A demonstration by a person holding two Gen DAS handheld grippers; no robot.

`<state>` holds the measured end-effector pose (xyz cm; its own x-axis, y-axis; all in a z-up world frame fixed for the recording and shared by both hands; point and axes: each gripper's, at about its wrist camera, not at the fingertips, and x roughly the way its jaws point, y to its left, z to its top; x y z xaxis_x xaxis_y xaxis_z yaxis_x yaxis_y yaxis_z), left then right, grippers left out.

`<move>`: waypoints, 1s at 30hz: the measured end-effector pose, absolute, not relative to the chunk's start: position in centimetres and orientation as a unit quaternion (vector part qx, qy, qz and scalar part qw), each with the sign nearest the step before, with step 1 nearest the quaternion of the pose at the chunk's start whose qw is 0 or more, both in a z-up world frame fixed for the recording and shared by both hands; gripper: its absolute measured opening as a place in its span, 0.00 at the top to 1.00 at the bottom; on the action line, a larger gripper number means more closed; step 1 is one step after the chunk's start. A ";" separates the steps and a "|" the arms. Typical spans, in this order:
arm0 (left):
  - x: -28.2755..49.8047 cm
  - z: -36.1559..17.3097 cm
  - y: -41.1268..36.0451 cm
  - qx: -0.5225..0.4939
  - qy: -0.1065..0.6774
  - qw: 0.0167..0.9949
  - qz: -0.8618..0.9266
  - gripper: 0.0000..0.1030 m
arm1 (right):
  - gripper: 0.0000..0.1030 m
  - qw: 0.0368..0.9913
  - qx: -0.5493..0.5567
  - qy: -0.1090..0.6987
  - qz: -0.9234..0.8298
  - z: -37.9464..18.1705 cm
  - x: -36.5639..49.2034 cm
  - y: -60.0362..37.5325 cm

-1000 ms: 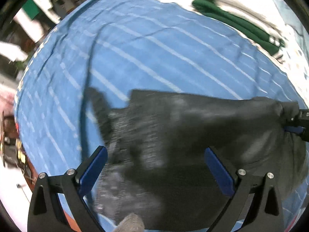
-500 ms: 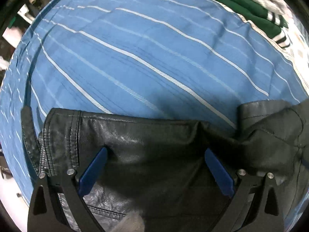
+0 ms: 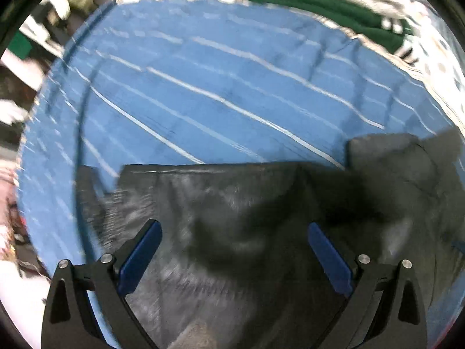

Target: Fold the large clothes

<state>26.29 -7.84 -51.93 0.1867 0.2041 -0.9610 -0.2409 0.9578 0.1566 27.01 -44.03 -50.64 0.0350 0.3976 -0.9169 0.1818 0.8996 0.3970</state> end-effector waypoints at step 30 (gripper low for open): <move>24.7 -56.9 -15.1 -0.010 0.640 0.763 0.088 0.00 | 0.48 0.644 0.567 0.502 0.108 -60.7 16.1 -57.6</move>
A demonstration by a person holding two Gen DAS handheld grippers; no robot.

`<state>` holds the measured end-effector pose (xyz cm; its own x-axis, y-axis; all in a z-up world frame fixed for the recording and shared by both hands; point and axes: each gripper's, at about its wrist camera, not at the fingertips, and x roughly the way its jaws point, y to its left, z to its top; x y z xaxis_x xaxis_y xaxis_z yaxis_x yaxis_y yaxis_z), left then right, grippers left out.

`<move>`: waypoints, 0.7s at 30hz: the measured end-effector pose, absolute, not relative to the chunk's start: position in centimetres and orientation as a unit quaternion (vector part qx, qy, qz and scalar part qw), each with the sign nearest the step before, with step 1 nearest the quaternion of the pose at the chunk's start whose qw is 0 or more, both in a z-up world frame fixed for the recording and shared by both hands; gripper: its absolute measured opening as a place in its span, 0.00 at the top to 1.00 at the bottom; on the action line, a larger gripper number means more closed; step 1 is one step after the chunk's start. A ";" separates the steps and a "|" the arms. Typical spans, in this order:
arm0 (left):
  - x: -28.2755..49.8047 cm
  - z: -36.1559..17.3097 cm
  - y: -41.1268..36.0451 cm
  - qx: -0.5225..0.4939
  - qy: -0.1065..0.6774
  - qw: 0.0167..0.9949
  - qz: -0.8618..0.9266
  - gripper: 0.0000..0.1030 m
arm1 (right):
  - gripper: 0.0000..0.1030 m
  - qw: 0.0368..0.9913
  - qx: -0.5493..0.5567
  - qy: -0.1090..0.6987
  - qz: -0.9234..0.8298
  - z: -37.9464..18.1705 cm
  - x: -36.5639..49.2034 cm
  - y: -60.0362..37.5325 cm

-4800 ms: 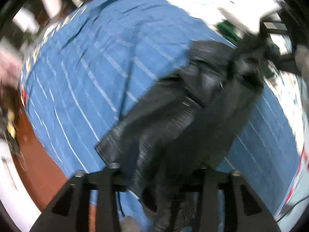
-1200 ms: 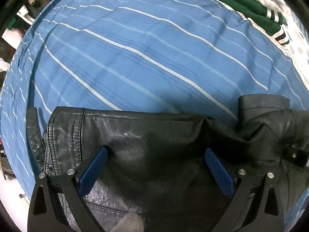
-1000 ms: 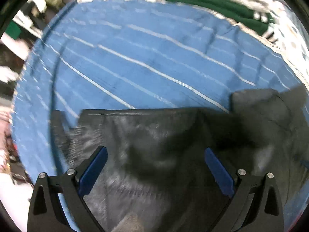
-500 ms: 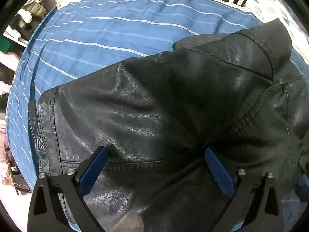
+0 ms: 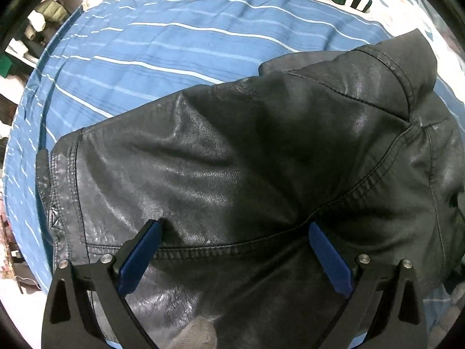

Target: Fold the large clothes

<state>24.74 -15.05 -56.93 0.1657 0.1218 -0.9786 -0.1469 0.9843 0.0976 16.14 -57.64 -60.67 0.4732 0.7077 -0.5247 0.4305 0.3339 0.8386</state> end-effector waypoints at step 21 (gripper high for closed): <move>32.3 -56.4 -21.2 -0.069 0.627 0.774 -0.063 0.00 | 0.86 0.788 0.442 0.421 0.082 -43.5 20.3 -53.9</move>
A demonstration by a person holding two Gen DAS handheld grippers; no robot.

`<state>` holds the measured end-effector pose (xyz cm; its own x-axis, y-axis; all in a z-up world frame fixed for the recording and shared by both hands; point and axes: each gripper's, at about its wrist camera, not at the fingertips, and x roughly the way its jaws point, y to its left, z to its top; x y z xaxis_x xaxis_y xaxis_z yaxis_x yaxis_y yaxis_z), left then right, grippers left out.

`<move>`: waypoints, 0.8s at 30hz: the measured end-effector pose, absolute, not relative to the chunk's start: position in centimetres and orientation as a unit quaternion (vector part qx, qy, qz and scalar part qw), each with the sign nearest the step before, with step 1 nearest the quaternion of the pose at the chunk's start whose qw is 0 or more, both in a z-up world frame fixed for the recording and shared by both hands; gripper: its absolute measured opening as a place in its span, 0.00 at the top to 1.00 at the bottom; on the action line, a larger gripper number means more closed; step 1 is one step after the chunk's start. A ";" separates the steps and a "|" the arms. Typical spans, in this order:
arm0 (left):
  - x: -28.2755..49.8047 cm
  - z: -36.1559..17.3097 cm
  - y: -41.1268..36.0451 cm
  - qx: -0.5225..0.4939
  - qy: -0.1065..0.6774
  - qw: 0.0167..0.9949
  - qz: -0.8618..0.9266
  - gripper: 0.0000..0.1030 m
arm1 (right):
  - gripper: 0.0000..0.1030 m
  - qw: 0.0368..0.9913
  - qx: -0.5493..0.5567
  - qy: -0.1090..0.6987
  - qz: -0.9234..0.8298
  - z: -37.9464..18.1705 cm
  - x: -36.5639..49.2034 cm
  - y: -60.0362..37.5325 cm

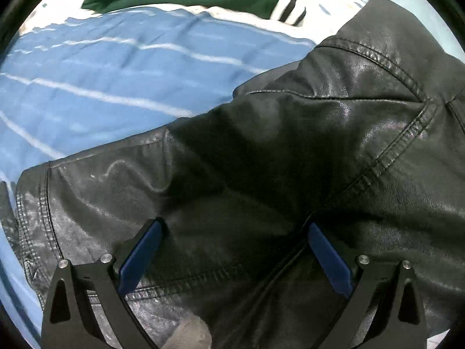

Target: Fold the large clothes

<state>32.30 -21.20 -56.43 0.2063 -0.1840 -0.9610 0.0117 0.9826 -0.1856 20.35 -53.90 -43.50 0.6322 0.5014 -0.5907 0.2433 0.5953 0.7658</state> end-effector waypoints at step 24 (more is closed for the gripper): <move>2.3 -50.2 10.1 -0.229 0.582 0.711 0.322 0.00 | 0.61 0.702 -0.012 0.640 0.313 -49.8 16.1 -12.7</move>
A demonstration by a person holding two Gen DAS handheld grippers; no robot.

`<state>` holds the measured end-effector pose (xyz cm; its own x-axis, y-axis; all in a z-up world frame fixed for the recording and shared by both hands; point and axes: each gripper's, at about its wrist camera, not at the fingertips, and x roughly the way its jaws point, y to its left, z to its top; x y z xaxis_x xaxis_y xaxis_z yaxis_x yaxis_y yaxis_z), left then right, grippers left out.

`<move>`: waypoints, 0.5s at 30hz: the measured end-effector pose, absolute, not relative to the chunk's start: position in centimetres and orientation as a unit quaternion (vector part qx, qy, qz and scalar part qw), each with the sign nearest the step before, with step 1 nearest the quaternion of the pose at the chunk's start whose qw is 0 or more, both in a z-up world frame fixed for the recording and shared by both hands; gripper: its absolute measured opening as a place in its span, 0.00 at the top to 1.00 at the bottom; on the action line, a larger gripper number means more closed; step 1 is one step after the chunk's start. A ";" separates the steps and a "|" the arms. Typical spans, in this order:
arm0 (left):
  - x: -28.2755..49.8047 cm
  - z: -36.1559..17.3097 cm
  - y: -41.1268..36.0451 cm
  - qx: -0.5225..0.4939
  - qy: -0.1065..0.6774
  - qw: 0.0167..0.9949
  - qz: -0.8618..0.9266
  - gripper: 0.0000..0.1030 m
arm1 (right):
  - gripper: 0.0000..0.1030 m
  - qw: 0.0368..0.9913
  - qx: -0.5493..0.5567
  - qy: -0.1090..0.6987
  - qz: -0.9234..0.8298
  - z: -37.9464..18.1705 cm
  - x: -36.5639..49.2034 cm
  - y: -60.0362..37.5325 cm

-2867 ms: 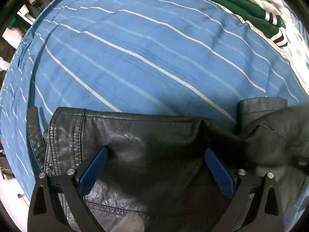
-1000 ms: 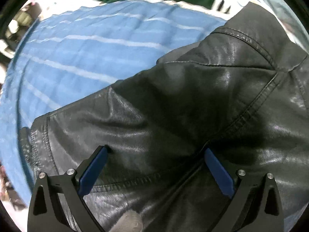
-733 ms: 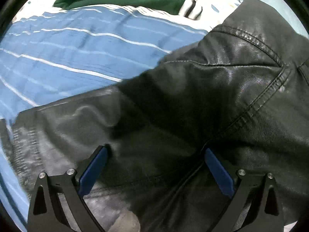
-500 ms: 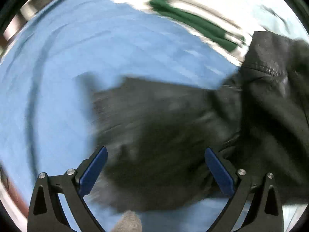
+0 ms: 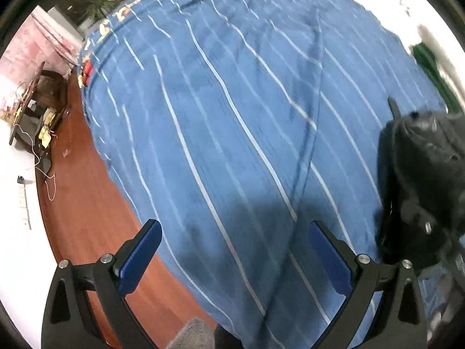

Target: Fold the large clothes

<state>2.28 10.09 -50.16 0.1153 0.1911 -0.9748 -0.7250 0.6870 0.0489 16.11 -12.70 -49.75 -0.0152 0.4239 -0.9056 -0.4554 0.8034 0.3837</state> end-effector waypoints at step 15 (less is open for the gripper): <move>10.5 -47.2 9.7 -0.252 0.516 0.762 0.298 0.00 | 0.55 0.692 0.053 0.670 0.264 -43.9 25.0 -22.4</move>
